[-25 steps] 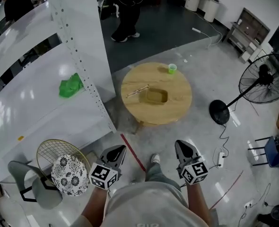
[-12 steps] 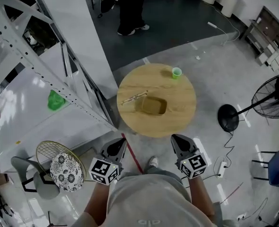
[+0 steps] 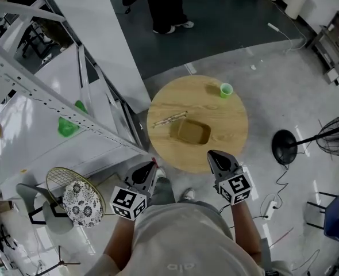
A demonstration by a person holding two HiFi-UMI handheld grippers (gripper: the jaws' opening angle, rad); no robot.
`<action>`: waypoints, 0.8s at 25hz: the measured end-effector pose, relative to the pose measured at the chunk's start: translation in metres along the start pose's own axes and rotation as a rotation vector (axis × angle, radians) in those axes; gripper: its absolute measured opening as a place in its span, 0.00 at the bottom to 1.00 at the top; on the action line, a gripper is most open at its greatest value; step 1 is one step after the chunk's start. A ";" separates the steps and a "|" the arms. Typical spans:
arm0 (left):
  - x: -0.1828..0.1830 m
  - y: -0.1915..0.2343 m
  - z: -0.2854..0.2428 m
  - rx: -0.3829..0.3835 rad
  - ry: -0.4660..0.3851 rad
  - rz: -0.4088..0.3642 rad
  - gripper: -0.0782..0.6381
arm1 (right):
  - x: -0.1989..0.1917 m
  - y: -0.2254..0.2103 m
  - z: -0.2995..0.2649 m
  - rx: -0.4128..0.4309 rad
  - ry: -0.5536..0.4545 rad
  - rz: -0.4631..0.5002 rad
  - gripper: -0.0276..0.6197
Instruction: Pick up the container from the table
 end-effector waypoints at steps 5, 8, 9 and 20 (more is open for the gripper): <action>0.006 0.049 -0.028 -0.038 0.024 0.001 0.13 | -0.005 -0.017 -0.051 -0.033 0.034 -0.002 0.08; 0.008 0.076 -0.044 -0.069 0.045 0.006 0.13 | -0.015 -0.027 -0.076 -0.064 0.065 -0.009 0.08; 0.008 0.082 -0.049 -0.082 0.052 0.005 0.13 | -0.020 -0.031 -0.084 -0.075 0.079 -0.001 0.08; -0.001 0.138 -0.079 -0.185 0.146 -0.015 0.13 | -0.092 -0.068 -0.163 -0.078 0.315 0.115 0.24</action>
Point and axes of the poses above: the fingertips, and each gripper's own axes: z backward along the fingers, y to its left, x out of its top, the point moved 6 cm from there along z, backward along the fingers, and after that the axes turned 15 degrees about -y, right-handed, at the moved point
